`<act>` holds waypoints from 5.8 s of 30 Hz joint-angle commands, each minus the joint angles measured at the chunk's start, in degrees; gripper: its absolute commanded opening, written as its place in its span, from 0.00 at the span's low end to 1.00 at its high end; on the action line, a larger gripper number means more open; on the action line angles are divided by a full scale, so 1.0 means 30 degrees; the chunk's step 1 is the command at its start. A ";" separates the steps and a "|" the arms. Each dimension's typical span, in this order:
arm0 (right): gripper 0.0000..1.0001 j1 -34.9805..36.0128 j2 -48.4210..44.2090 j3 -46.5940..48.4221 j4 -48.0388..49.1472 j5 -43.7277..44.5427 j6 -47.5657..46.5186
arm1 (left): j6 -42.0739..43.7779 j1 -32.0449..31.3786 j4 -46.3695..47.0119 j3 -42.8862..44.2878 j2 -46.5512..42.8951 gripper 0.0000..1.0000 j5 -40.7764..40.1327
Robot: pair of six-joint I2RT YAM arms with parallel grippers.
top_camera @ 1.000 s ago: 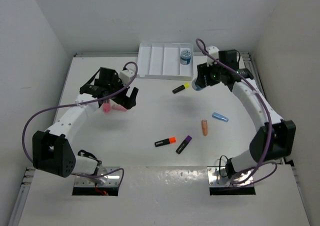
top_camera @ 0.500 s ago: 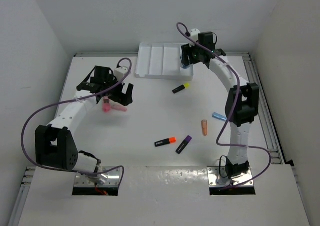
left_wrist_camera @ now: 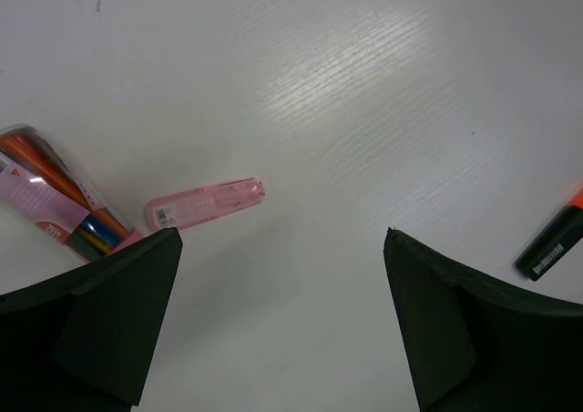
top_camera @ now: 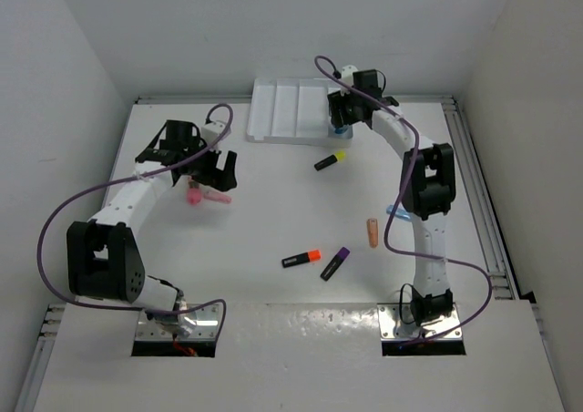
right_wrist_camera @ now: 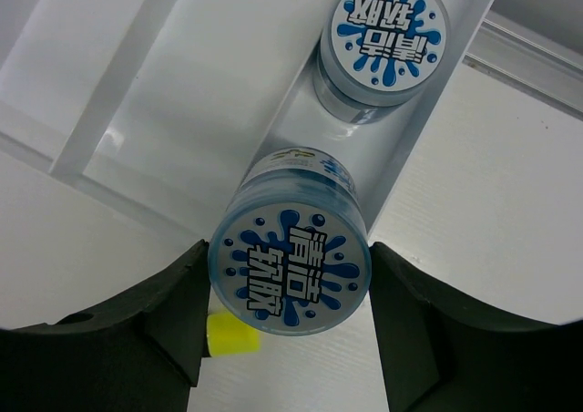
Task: Sort the stationery into containers
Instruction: Place the stationery in the storage box, then pick up the stationery from the center of the board, then place the stationery in the storage box.
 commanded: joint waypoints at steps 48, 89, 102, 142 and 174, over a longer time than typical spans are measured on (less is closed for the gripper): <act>0.81 0.2222 -1.6249 -1.3398 -0.1563 -0.5224 -0.4879 | -0.1580 0.3486 0.0977 0.2171 0.7794 0.42 -0.4625; 0.88 1.3092 -1.3648 -2.0872 1.4782 -0.6927 -2.4983 | 0.3139 -0.0408 -0.9572 0.1617 0.0941 0.00 1.5827; 0.27 1.2829 -1.3380 -2.0813 1.5989 -0.5578 -2.2992 | 0.3578 -0.0058 -0.9601 0.1500 0.1292 0.00 1.6266; 0.00 0.2573 0.4781 0.5173 0.7432 0.1717 1.1632 | -0.5973 0.6299 0.2851 -0.0140 -0.0085 1.00 0.7682; 0.03 0.5124 0.8473 0.7428 1.3762 0.3269 1.6180 | -0.5562 0.7823 0.2029 -0.2279 -0.0437 1.00 0.8444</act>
